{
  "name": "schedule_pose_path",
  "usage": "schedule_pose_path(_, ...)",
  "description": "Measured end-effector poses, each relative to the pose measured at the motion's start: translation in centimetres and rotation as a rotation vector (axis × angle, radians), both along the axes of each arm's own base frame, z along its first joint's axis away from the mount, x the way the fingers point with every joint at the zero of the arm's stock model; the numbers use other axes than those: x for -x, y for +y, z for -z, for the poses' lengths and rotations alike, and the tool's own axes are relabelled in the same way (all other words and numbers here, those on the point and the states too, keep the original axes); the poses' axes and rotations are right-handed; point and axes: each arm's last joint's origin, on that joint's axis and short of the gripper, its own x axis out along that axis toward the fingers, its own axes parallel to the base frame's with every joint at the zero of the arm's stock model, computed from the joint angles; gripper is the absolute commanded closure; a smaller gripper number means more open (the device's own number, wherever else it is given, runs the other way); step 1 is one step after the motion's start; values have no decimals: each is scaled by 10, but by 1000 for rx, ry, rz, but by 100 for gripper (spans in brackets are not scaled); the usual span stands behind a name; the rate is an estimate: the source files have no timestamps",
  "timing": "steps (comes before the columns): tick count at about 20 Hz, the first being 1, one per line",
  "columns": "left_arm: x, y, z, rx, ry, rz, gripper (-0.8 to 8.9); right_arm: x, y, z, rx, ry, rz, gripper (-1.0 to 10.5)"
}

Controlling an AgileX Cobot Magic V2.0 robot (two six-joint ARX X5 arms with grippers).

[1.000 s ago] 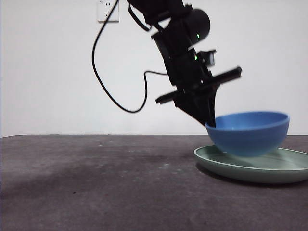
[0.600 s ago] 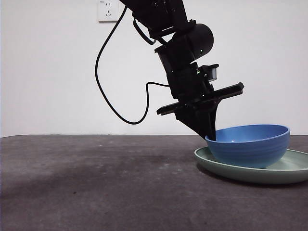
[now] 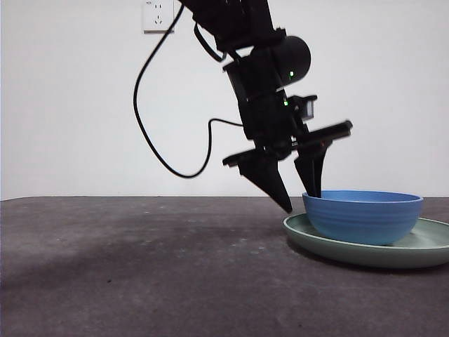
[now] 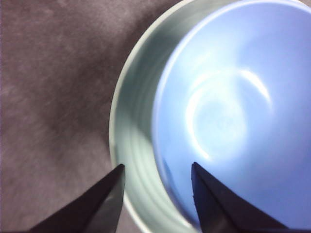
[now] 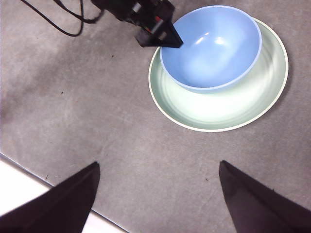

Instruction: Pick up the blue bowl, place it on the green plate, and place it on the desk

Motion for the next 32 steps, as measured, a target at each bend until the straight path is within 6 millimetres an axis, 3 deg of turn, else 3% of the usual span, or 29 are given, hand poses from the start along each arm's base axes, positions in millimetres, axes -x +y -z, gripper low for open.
schedule_pose_path(3, 7, 7, -35, 47, -52, 4, 581, 0, 0, 0, 0, 0, 0, 554)
schedule_pose_path(9, 41, 43, -140, 185, -208, 14, 554, 0, 0, 0, 1, 0, 1, 554)
schedule_pose_path(15, 76, 118, -223, 255, -344, -35, 554, 0, -1, 0, 19, -1, 17, 554)
schedule_pose_path(18, 97, 151, -248, 290, -406, -47, 554, 0, -1, 0, 18, -2, 17, 554)
schedule_pose_path(20, 110, 168, -248, 296, -408, -38, 554, -1, -1, 0, 18, -5, 17, 554)
schedule_pose_path(22, 120, 180, -235, 302, -392, -25, 555, -1, -1, 0, 18, -7, 17, 554)
schedule_pose_path(32, 179, 217, -121, 387, -263, 95, 556, -1, -1, 0, 18, -7, 17, 554)
